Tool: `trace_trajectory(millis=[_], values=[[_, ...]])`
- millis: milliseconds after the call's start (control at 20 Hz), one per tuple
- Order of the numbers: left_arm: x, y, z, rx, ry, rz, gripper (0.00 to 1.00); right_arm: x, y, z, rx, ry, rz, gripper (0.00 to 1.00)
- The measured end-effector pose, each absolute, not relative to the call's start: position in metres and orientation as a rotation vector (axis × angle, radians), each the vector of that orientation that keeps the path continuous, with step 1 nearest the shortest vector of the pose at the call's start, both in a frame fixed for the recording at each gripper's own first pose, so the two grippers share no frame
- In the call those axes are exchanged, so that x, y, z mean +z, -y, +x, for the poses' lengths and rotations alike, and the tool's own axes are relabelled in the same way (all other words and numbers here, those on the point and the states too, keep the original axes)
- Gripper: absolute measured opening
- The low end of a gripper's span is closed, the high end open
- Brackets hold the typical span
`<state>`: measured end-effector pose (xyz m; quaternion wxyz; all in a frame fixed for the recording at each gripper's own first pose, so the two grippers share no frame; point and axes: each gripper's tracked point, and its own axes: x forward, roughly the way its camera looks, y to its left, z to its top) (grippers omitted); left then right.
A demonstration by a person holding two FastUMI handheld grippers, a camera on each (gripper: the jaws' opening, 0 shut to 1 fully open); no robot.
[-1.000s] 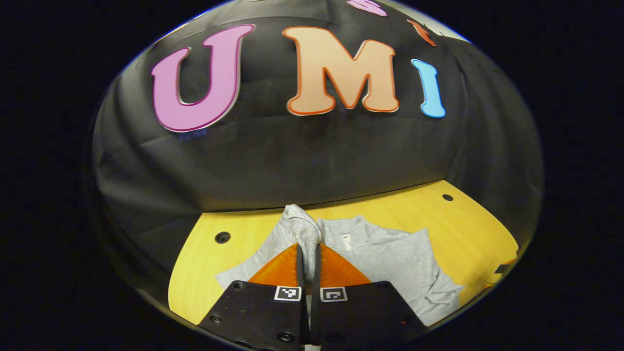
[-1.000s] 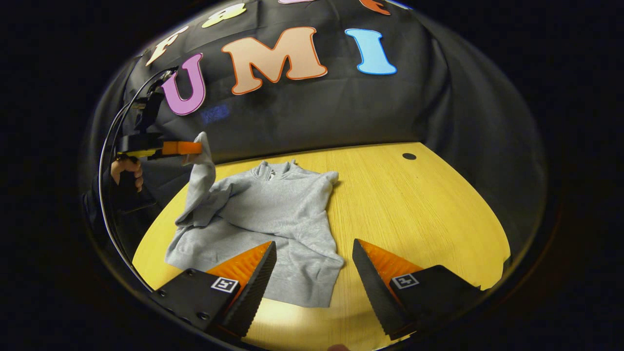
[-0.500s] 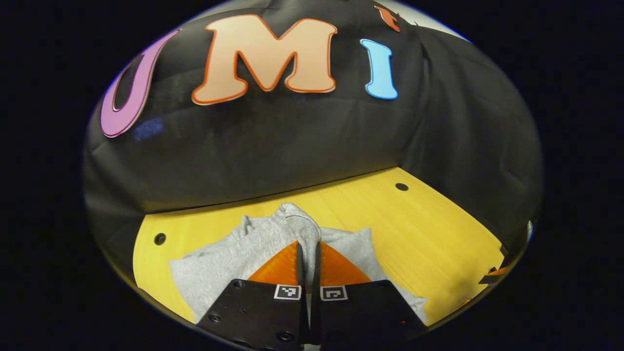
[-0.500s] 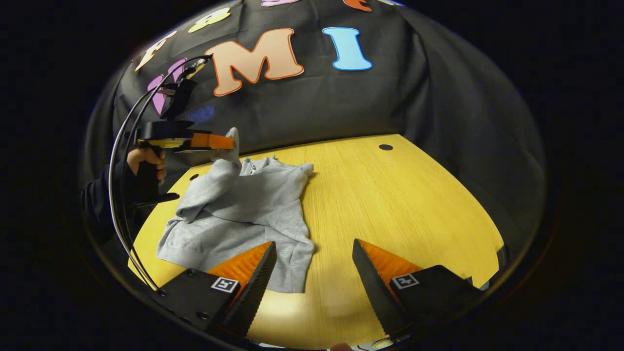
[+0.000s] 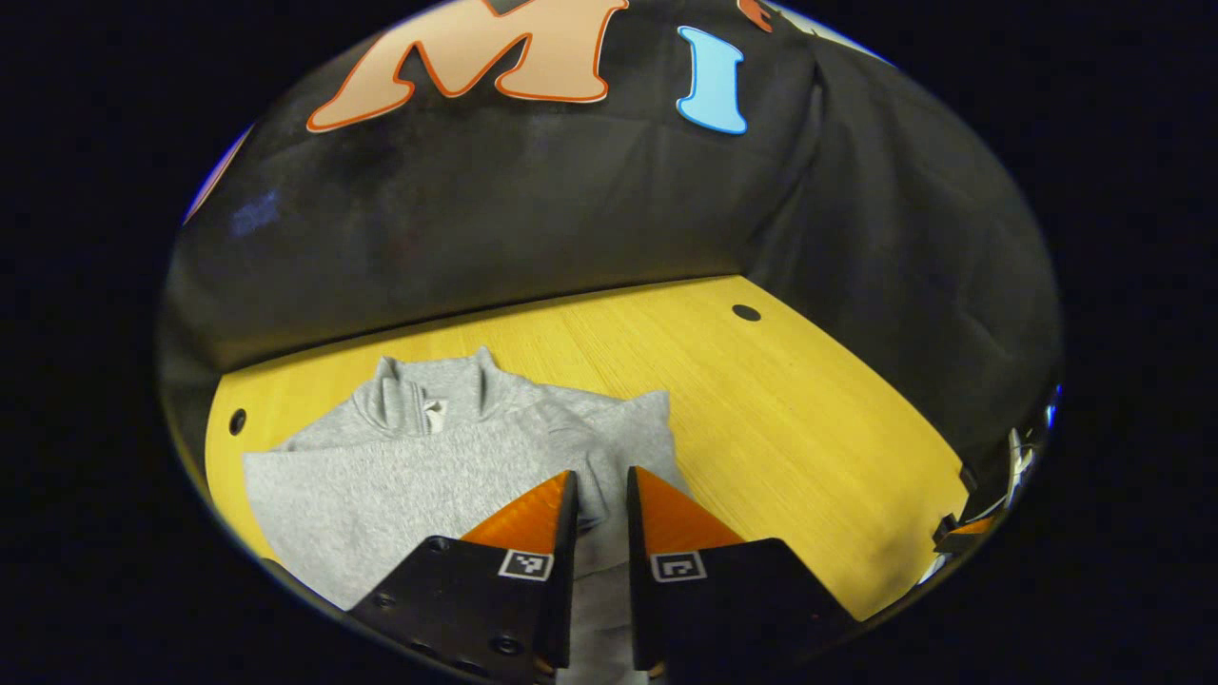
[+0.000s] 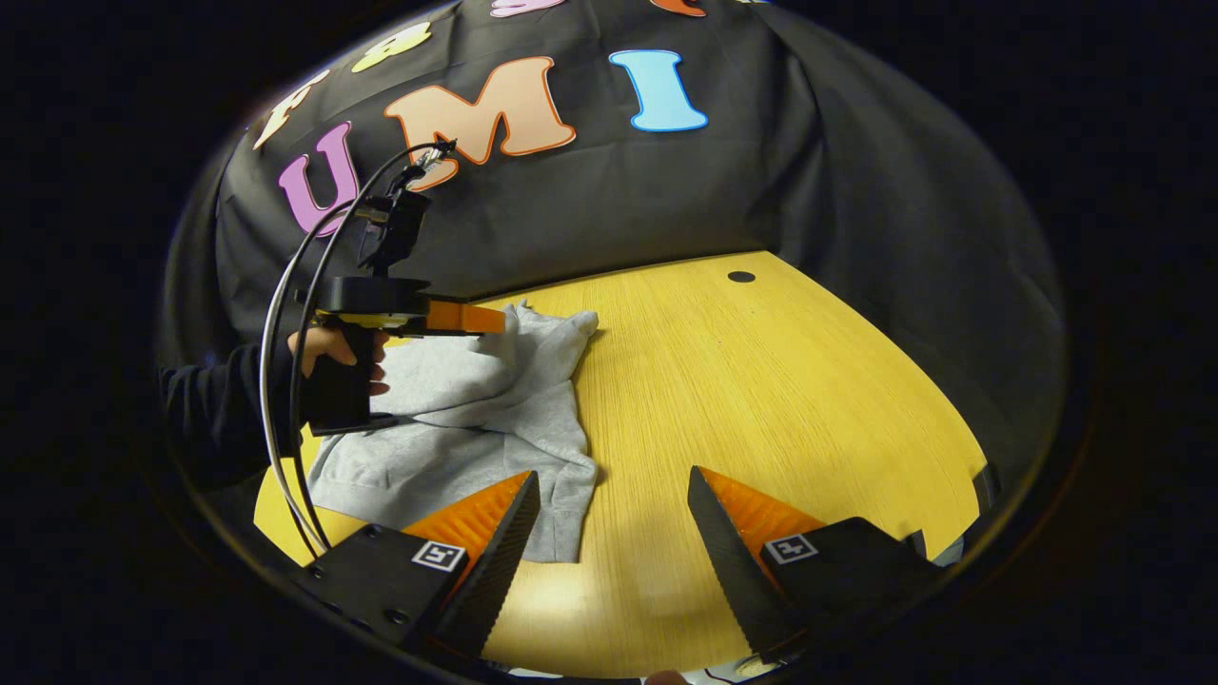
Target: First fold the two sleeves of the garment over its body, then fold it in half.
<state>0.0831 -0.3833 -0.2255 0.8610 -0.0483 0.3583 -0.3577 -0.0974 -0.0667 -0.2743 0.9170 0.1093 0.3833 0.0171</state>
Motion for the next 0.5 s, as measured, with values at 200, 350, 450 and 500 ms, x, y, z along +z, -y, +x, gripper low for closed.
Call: trace_trajectory(millis=[200, 350, 450, 500], values=[[-0.195, 0.359, 0.096, -0.718, -0.634, -0.090, 1.00, -0.272, 0.053, -0.085, 0.070, -0.773, 0.212, 0.98], [-0.179, 0.327, 0.099, -0.665, -0.578, -0.084, 0.94, -0.270, 0.039, -0.072, 0.097, -0.757, 0.207, 0.98], [-0.169, 0.297, 0.099, -0.620, -0.548, -0.098, 0.94, -0.270, 0.029, -0.066, 0.116, -0.754, 0.200, 0.98], [-0.166, 0.282, 0.097, -0.596, -0.539, -0.106, 0.94, -0.271, 0.024, -0.064, 0.126, -0.754, 0.196, 0.98]])
